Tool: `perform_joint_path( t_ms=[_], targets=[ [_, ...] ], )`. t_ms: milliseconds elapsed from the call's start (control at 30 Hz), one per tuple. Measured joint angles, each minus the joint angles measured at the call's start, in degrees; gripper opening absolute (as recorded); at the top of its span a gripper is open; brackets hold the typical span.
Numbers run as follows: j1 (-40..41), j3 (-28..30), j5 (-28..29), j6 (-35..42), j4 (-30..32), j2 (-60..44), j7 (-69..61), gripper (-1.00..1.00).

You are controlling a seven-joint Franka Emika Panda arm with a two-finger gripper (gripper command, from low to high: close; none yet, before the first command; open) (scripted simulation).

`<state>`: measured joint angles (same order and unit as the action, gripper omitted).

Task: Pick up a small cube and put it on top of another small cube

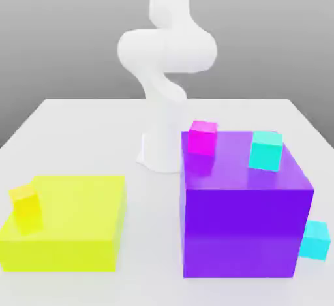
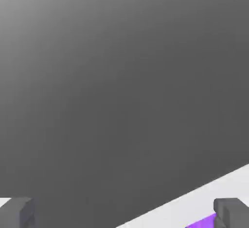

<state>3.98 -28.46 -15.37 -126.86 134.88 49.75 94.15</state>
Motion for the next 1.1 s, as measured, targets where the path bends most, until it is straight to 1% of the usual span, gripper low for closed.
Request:
perform_joint_path(
  t_ms=[267,467,600,667,733,767,900,967,1067,1100],
  targets=[
    [4.6,-15.04,-6.11,-2.63,2.12,-5.35,21.65,0.0],
    [11.88,-28.39,-9.97,-6.92,3.79,-12.59,37.43,0.0],
    [20.54,-39.83,-11.92,-10.92,4.87,-18.72,47.68,0.0],
    [27.07,-47.27,-13.03,-13.13,5.34,-21.72,52.45,0.0],
    [35.69,-56.47,-15.26,-15.12,5.67,-23.77,56.26,0.0],
    [40.41,-61.37,-19.57,-14.89,5.48,-22.34,55.92,0.0],
    [58.21,-79.6,-32.16,-15.27,4.91,-18.83,57.42,0.0],
    [65.11,-87.02,-38.7,-15.49,4.0,-15.68,56.36,0.0],
    [72.79,-96.48,-47.7,-17.5,1.62,-10.14,51.55,0.0],
    [74.16,-98.24,-49.5,-17.95,1.09,-8.97,50.48,-1.0]
  ],
)
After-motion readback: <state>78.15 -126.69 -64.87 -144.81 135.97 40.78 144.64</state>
